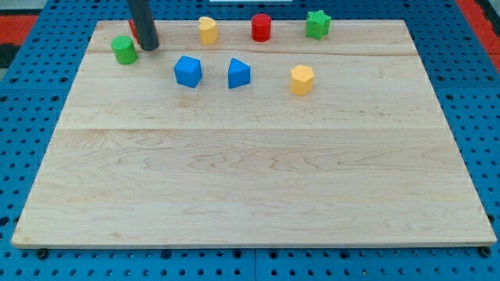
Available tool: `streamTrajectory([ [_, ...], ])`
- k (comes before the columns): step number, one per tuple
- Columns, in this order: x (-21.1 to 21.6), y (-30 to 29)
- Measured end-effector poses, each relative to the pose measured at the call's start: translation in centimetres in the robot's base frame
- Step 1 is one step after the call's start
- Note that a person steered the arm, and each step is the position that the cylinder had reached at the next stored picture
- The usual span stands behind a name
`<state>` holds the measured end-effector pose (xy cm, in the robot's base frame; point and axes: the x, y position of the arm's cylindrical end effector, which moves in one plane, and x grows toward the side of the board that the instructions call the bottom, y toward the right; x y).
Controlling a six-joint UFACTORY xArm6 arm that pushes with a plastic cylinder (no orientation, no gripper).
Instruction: Push the green star below the red circle
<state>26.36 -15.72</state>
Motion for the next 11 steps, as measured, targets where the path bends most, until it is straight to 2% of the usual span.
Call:
streamTrajectory([
  [1,0.2,6.6],
  [2,0.4,15.6],
  [4,-1.2,36.5],
  [5,-6.7,34.9],
  [7,-7.2,33.0],
  [8,-7.1,26.5],
  [11,-6.9,25.5],
])
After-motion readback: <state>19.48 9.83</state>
